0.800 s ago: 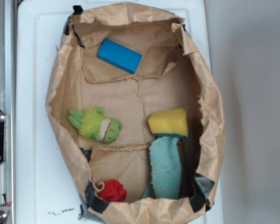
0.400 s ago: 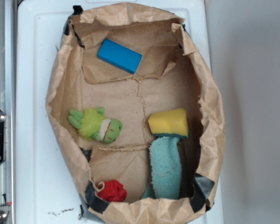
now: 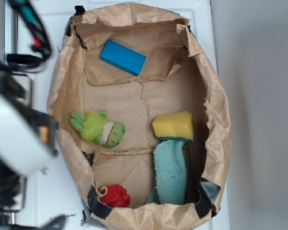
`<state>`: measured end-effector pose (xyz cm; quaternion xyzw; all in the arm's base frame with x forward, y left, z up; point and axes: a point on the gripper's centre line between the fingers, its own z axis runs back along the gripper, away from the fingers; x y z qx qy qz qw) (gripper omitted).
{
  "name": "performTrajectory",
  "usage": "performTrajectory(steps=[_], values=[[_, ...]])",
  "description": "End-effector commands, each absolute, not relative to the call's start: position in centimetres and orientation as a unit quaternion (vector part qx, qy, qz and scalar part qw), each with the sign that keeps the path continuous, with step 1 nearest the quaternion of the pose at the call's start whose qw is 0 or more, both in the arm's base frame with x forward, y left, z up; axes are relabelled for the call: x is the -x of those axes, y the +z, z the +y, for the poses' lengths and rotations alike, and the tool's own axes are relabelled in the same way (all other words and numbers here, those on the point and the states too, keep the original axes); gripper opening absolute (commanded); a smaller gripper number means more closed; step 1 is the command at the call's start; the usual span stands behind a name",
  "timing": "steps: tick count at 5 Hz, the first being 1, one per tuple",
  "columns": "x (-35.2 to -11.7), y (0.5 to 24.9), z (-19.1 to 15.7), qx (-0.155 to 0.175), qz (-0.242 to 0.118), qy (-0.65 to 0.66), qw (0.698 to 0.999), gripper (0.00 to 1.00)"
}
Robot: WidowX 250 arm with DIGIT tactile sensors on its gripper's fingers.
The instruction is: Grab the blue block.
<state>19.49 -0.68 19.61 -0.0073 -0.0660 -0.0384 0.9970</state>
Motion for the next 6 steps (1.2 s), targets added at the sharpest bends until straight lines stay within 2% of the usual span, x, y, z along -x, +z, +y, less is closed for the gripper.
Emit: performTrajectory(steps=[1, 2, 3, 6], values=[[-25.9, 17.1, 2.3, -0.011, -0.097, -0.094, 0.991, 1.00], [-28.5, 14.9, 4.4, -0.029, -0.092, -0.101, 0.990, 1.00], [-30.2, 13.8, 6.1, -0.036, -0.077, -0.069, 0.994, 1.00], [-30.2, 13.8, 6.1, -0.036, -0.077, -0.069, 0.994, 1.00]])
